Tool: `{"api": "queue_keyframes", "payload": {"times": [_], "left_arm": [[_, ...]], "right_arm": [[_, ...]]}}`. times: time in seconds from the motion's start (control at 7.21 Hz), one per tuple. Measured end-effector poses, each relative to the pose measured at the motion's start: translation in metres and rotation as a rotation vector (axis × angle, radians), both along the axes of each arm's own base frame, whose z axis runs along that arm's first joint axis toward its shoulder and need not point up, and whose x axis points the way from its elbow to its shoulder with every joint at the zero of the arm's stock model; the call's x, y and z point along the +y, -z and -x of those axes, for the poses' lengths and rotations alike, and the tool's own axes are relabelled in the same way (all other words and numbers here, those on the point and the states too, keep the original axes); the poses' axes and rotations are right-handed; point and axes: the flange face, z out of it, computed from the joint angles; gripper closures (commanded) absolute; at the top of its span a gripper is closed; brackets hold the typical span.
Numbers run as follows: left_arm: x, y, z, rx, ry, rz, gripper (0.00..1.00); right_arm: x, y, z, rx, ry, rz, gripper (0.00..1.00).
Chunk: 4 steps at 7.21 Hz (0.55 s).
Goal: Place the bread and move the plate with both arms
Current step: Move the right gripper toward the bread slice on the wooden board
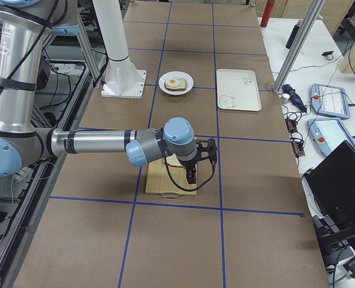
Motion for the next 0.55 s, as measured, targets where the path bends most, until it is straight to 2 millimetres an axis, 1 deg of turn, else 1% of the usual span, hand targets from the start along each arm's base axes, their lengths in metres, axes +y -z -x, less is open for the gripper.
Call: {"api": "queue_keyframes", "payload": {"times": [0.28,0.42,0.55], "left_arm": [[0.005,-0.001,0.000,-0.002,0.002,-0.034,0.02],[0.008,-0.003,0.000,-0.001,0.004,-0.042,0.02],[0.011,-0.004,0.000,0.000,0.005,-0.045,0.02]], "right_arm": [[0.000,0.005,0.053,0.005,-0.028,0.062,0.02],[0.002,0.003,0.079,-0.004,-0.046,0.081,0.06],[0.005,-0.003,0.107,-0.022,-0.071,0.084,0.19]]}}
